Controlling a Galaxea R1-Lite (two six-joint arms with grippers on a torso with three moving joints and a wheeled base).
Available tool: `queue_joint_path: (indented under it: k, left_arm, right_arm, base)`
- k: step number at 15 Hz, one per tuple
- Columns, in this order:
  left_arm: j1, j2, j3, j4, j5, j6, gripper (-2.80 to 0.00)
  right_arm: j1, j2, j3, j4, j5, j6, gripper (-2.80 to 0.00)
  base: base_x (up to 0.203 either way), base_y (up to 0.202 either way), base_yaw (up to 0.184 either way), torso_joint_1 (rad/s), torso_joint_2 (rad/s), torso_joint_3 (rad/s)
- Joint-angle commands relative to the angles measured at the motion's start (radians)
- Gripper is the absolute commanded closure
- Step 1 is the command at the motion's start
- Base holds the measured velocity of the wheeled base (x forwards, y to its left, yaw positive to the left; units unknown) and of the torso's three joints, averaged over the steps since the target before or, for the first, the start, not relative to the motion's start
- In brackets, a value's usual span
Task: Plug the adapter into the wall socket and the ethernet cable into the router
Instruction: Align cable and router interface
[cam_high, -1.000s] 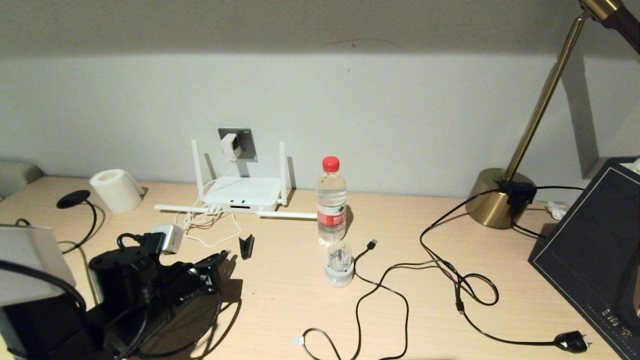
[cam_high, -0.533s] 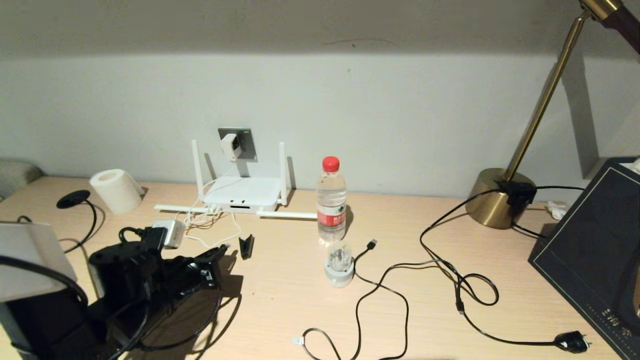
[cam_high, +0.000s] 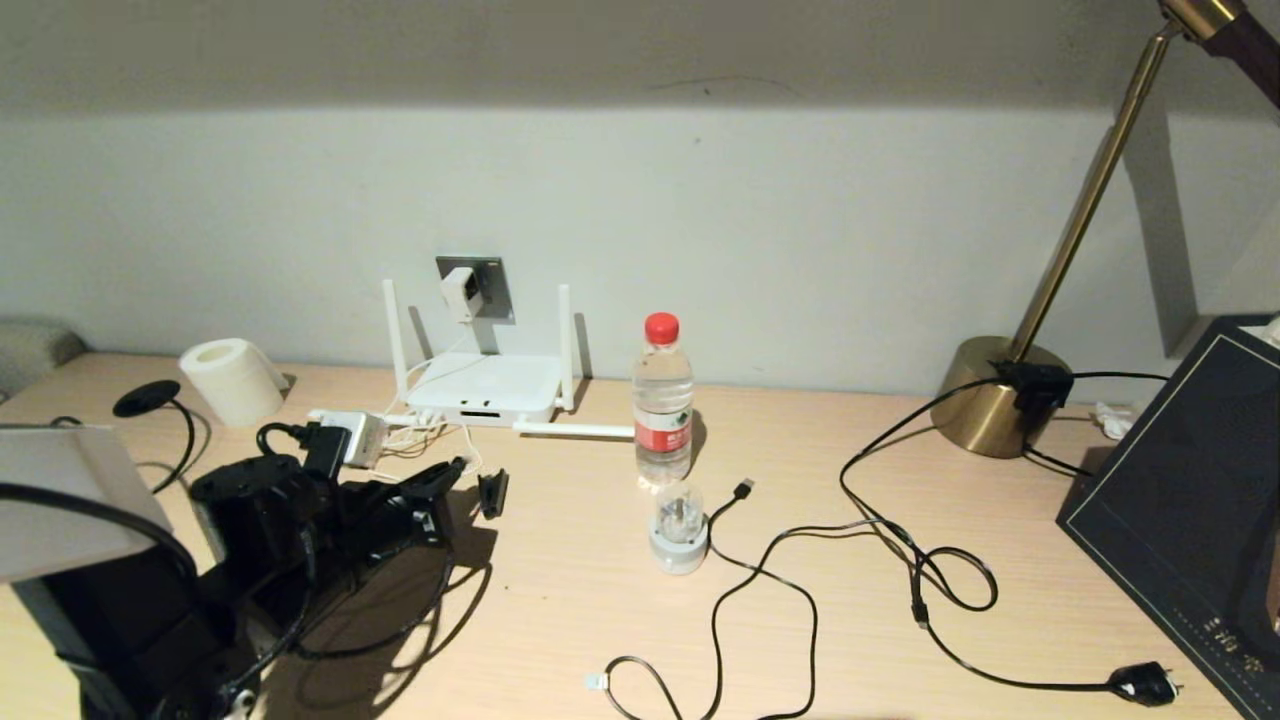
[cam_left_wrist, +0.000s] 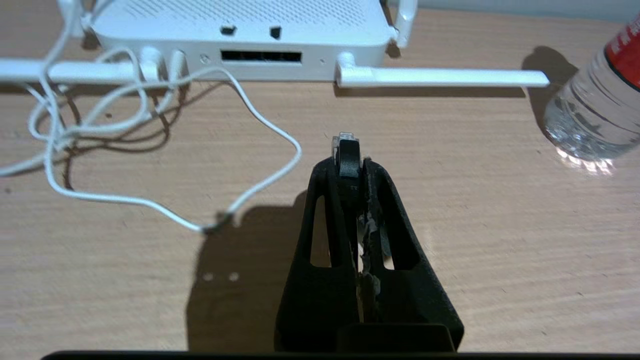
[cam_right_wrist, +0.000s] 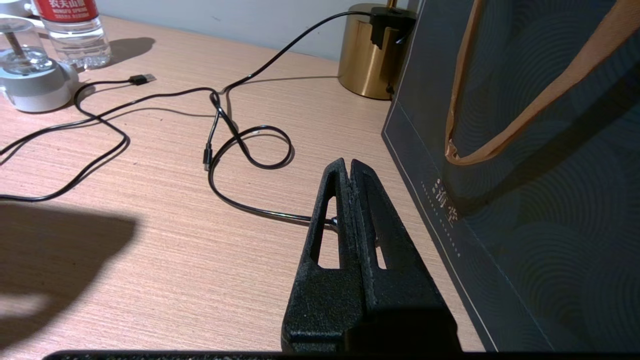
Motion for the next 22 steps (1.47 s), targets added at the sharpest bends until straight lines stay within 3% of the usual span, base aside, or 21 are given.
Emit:
queue_joint_path:
  k: [1,6,10,22]
  left_arm:
    - [0.009,0.006,-0.024,-0.008,-0.008,0.006,0.0]
    - [0.037,0.006,-0.057,-0.008,-0.032,0.023,0.0]
    - [0.13,0.004,-0.077,-0.008,-0.156,0.021,0.0]
    - [0.127,0.154,-0.199,-0.008,-0.204,0.019,0.0]
  right_arm:
    - [0.0,0.002,0.035,-0.001,0.0,-0.001,0.0]
    - [0.0,0.002,0.035,-0.001,-0.001,0.001,0.0]
    - [0.0,0.002,0.035,-0.001,0.0,0.001,0.0]
    - [0.0,0.002,0.035,-0.001,0.0,0.001,0.0]
  base:
    - [0.0,0.0,0.0,0.0,0.0,0.0]
    - [0.0,0.0,0.0,0.0,0.0,0.0]
    - [0.0,0.0,0.0,0.0,0.0,0.0]
    - [0.0,0.0,0.0,0.0,0.0,0.0]
